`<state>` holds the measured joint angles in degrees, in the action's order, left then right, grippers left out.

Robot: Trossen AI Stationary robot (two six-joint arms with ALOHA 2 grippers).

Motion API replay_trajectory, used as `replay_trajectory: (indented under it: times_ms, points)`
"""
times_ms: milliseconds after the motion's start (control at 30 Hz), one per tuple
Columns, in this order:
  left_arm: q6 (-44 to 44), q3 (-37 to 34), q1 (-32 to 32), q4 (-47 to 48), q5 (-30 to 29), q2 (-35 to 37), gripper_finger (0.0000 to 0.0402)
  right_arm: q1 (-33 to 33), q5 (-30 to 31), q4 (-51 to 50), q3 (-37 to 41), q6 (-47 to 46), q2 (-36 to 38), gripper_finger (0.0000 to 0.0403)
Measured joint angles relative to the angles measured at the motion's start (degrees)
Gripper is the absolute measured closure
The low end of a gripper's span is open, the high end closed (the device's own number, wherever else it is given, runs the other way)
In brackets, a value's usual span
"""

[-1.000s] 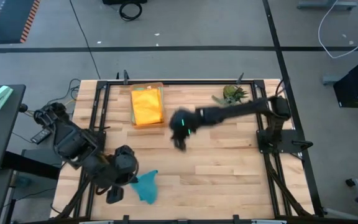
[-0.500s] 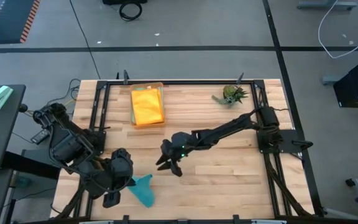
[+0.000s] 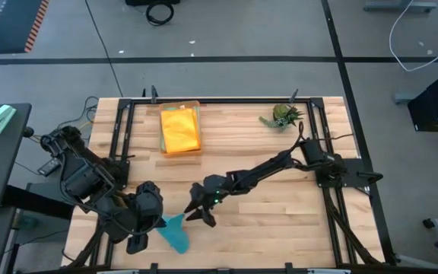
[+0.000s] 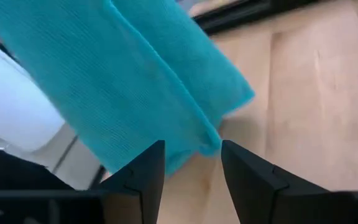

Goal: Fold microfiber towels
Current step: Fold the blue microfiber cloth

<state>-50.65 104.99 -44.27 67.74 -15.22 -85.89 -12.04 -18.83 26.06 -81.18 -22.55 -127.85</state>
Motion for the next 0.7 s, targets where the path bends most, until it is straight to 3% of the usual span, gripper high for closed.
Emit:
replay_trajectory:
  times_ms: [467, 700]
  points:
    - [-1.26, 0.00, 0.00, -0.05, 0.02, 0.02, 0.0394, -0.19, 3.93, -0.82, -0.93, 3.00, -1.01, 0.0238]
    - [-1.26, 0.00, 0.00, -0.02, 0.02, 0.02, 0.0384, -0.57, 3.67, -0.22, -0.93, 3.85, -1.01, 0.0287]
